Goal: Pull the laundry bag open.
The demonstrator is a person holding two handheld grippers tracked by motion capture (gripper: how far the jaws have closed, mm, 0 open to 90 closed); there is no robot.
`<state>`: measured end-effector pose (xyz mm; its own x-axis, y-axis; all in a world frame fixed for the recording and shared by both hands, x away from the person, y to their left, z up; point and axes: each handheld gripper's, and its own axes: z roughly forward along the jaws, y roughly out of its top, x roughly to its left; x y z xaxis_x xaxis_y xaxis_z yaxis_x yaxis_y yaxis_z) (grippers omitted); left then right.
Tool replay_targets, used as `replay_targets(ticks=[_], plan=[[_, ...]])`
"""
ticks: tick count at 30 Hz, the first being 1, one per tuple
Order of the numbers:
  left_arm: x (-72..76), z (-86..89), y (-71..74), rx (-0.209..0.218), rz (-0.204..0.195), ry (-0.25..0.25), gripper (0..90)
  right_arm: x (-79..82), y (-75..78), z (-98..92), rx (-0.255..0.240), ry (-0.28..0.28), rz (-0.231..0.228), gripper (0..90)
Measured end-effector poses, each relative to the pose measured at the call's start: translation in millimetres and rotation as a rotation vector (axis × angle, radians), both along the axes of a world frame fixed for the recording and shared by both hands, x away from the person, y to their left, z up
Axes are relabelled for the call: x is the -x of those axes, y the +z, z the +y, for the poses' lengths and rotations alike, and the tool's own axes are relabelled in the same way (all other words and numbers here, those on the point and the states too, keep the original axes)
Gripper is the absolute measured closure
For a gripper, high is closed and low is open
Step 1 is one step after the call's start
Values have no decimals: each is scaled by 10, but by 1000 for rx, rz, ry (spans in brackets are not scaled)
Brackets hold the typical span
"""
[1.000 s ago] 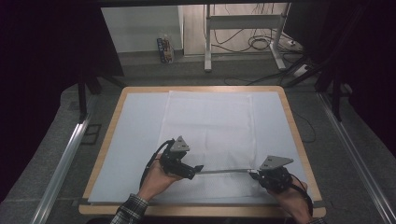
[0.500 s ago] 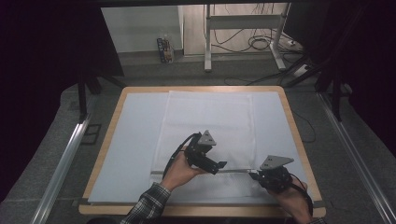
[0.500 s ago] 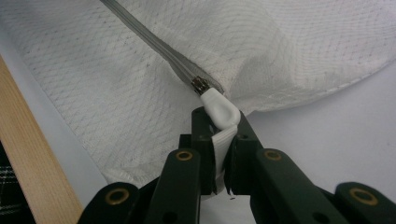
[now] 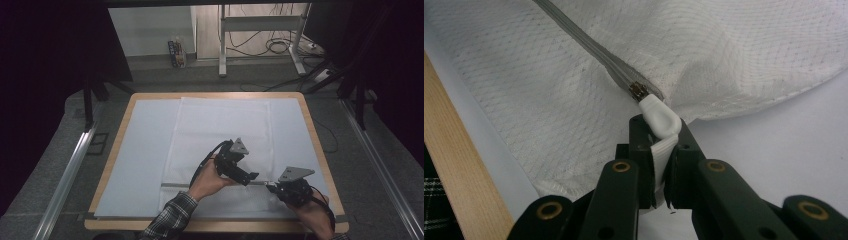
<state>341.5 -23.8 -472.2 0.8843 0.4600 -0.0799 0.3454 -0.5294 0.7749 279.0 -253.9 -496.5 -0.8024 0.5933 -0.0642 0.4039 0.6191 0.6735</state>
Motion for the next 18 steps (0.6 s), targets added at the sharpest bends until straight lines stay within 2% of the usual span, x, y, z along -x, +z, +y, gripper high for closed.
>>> replay_targets(ticks=[3, 4, 5, 6, 9, 12, 16, 18], plan=[[-8, -64, 6, 1, 1, -9, 47, 3, 0, 2, 3, 2, -2, 831], [-15, -80, 12, -11, -4, -21, 47, 4, 2, 2, 2, 2, -2, 830], [-9, -106, 9, 4, -1, -15, 46, 5, 2, 2, 0, 3, -2, 830], [-17, -123, 19, -11, -7, -28, 45, 4, 2, 1, 0, 3, -2, 830], [-15, -167, 21, 1, -7, -27, 44, 2, 0, 0, 0, 3, -2, 829], [-4, -265, 8, 0, -2, -47, 44, 2, 0, -1, -2, 1, 1, 829], [29, -342, -27, -7, -1, -70, 40, 1, -2, -3, -5, -3, 9, 828], [36, -369, -45, -29, -9, -81, 40, 0, -3, -4, -8, -5, 13, 827]])
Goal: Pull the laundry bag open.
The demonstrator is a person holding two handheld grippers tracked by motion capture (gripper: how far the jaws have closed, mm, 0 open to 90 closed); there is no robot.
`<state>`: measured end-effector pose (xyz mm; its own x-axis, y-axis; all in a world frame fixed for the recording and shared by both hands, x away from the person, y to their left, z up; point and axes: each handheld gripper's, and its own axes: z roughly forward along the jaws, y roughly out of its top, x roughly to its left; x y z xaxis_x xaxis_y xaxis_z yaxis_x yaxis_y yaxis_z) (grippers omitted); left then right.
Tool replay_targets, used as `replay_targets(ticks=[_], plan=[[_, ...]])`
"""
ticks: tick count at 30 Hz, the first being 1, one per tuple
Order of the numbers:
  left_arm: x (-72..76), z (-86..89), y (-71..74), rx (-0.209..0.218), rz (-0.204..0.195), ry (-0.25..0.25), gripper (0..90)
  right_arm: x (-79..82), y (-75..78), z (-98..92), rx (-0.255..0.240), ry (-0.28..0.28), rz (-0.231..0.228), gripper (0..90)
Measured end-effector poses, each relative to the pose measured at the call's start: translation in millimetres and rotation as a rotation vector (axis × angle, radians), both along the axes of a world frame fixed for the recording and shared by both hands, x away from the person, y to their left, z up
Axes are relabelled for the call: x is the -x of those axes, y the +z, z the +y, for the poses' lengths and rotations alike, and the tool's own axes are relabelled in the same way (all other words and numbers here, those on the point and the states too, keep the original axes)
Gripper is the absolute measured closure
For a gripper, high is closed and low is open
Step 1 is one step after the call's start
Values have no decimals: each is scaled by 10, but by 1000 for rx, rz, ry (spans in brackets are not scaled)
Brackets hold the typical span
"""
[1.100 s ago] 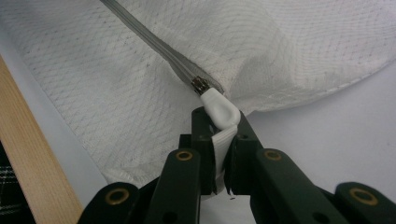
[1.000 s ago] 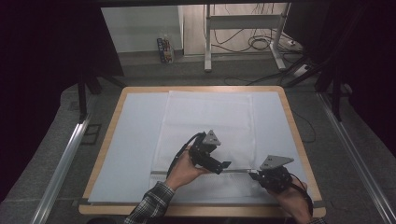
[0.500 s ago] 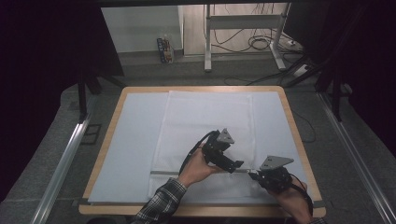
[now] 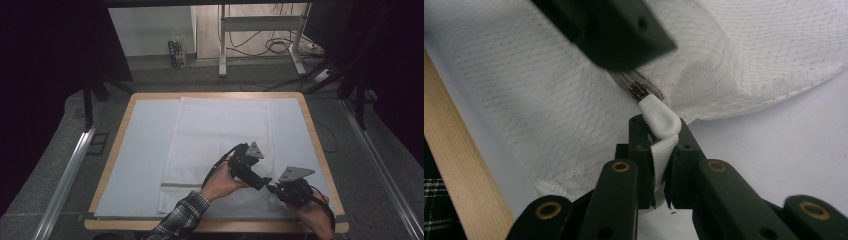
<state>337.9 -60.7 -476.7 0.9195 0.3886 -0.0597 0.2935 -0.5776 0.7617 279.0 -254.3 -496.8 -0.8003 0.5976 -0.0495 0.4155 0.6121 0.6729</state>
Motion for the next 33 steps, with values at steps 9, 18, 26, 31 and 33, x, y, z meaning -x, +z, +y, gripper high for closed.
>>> replay_targets(ticks=[9, 18, 26, 31, 33], plan=[[10, -83, -75, -27, 0, -12, 40, -7, 0, -5, -10, -7, 11, 825], [8, -164, -103, -48, -40, 14, 39, -5, 2, -7, -11, -11, 8, 824], [-18, -52, -75, -57, -57, 47, 42, -5, 2, -8, -6, -19, 10, 824], [-43, 20, -76, -53, -55, 60, 65, 1, 9, 0, -3, -16, 2, 824], [-41, 24, -68, -37, -37, 39, 62, -2, 7, -3, -2, -17, 3, 823]])
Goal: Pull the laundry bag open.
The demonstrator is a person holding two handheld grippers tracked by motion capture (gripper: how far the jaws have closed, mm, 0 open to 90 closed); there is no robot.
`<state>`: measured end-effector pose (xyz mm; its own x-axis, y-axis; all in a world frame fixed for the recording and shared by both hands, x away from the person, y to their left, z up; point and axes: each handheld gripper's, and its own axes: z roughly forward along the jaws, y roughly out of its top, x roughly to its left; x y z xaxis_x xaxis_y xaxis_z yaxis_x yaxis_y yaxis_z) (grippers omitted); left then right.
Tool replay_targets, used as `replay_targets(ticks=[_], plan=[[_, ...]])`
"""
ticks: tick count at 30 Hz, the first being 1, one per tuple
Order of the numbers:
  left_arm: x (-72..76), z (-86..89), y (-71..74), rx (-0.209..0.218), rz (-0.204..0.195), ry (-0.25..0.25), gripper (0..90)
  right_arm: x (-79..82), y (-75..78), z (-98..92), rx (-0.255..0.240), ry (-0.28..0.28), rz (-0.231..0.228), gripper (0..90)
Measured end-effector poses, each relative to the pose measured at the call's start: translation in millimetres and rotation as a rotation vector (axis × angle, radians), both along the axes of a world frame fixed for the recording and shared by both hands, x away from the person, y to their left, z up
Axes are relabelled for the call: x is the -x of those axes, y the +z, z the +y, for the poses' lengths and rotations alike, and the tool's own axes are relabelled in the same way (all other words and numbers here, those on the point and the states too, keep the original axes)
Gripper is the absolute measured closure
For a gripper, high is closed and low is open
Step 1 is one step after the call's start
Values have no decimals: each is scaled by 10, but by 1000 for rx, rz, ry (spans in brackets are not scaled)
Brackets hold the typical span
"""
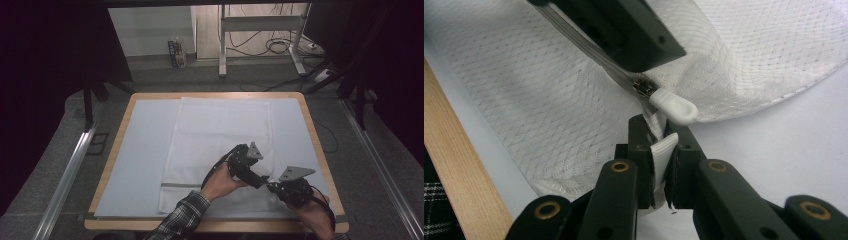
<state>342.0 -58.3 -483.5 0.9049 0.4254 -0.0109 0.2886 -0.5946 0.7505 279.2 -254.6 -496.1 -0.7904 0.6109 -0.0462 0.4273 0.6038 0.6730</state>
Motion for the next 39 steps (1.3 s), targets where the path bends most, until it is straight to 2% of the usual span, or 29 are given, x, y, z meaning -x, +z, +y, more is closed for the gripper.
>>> replay_targets(ticks=[5, 13, 15, 17, 20, 25, 28, 30, 34, 37, 39], plan=[[19, -91, 16, 13, 6, -25, 58, 1, -2, 4, -1, 1, 0, 823], [22, -217, -22, -14, -5, -22, 52, -1, -4, -1, 1, 2, -1, 822], [19, -211, -18, -18, -20, -6, 51, 0, -4, 0, 3, 1, -3, 822], [10, -191, -5, -13, -17, 11, 51, 0, -1, -1, 1, -2, -3, 823], [-2, -170, 13, -34, -49, 51, 62, -3, -9, 3, 5, -1, 1, 823], [-38, -103, 21, -35, -19, 33, 65, 0, -7, 5, 11, 0, -3, 823], [-25, -69, 4, -60, -28, 40, 70, 0, -6, 4, 8, 0, -7, 822], [-27, -25, -10, -67, -19, 38, 76, 1, 1, -2, 9, 0, -13, 822], [-15, 101, -7, -40, 13, 34, 103, 5, -4, 5, 14, 2, -17, 821], [14, 197, 16, -10, 32, 7, 156, 15, 1, 5, 24, 6, -32, 821], [44, 244, 23, 25, 58, -17, 208, 19, 4, 4, 33, 9, -45, 822]])
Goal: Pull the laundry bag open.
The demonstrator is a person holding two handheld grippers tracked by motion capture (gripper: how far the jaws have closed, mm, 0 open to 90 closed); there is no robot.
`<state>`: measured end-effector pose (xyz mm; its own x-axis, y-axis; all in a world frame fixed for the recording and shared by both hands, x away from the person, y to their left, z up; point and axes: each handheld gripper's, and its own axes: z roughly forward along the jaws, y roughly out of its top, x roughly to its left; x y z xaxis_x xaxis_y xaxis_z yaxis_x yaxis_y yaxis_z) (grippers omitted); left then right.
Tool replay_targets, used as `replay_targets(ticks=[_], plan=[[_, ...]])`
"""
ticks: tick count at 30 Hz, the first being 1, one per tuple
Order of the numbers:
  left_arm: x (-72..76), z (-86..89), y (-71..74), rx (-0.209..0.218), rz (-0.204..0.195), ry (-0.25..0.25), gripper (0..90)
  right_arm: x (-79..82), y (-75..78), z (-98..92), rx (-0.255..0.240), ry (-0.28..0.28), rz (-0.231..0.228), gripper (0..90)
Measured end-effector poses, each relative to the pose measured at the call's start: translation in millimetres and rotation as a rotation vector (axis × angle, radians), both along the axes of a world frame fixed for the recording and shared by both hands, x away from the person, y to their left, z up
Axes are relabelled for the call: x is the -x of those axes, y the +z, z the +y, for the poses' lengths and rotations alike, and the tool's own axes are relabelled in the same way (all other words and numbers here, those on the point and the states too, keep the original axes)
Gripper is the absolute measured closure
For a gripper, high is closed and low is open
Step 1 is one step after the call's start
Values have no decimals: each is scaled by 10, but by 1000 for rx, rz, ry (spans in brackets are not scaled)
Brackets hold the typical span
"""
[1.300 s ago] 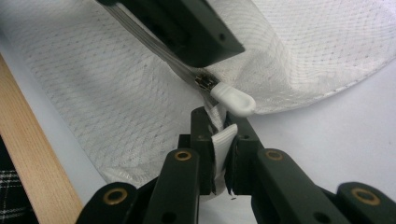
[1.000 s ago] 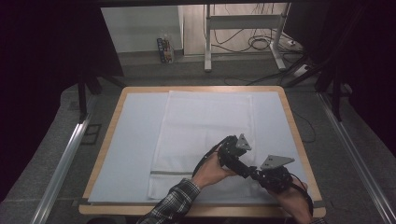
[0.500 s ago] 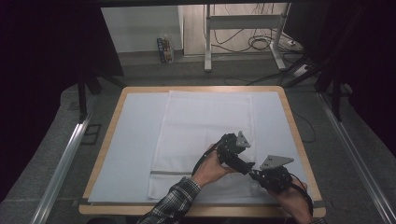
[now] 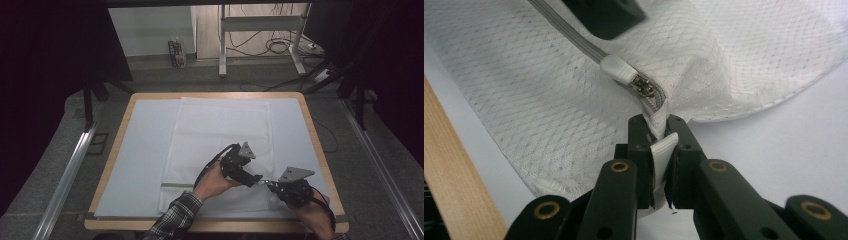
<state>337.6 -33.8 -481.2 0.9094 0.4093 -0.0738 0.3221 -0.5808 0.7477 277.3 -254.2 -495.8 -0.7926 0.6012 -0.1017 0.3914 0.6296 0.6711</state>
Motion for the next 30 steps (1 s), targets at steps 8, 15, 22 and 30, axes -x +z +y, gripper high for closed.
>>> replay_targets(ticks=[8, 15, 22, 30], plan=[[59, 127, -61, 61, 98, -97, 440, 8, 4, 8, 6, 3, -24, 823], [73, 64, -160, 48, 147, -169, 601, 14, 8, 10, 6, 7, -33, 822], [82, 20, -158, 61, 178, -206, 652, 15, 7, 10, 7, 10, -36, 821], [82, -8, -137, 75, 211, -234, 672, 23, 11, 17, 14, 17, -47, 821]])
